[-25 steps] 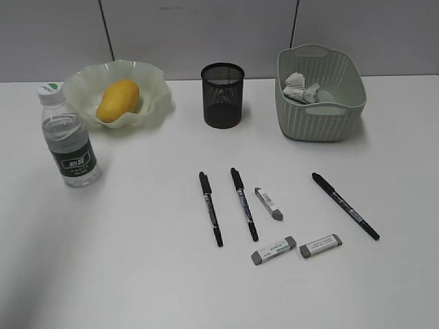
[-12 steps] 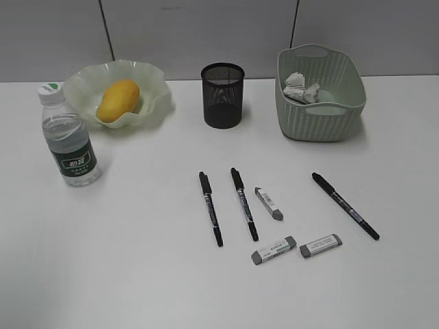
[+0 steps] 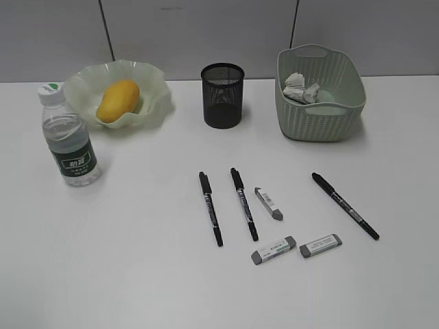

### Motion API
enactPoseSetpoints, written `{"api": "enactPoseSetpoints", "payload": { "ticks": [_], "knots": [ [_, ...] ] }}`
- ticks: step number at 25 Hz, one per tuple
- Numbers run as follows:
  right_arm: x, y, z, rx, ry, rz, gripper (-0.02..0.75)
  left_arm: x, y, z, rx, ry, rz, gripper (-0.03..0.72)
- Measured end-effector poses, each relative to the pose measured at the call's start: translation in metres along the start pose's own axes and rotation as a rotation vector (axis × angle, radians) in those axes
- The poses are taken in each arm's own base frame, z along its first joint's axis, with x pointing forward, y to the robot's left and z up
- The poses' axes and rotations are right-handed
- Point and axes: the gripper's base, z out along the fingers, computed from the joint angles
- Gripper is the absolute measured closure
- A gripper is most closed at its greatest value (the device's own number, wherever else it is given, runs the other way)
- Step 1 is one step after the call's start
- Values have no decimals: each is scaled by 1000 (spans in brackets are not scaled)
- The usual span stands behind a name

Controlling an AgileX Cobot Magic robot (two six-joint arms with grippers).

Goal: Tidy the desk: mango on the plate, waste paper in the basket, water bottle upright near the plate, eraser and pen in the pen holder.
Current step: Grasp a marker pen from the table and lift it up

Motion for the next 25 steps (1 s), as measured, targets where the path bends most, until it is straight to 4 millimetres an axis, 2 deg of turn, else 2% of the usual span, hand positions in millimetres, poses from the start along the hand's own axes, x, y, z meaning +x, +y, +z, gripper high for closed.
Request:
{"api": "enactPoseSetpoints", "payload": {
  "ticks": [5,12,25],
  "knots": [
    [0,0,0,0,0,0,177,26,-2,-3,29,-84,-10,123],
    [0,0,0,0,0,0,177,48,-2,-18,30,-251,-2,124],
    [0,0,0,-4,0,2,177,51,3,-17,-17,-266,17,129]
  ]
}}
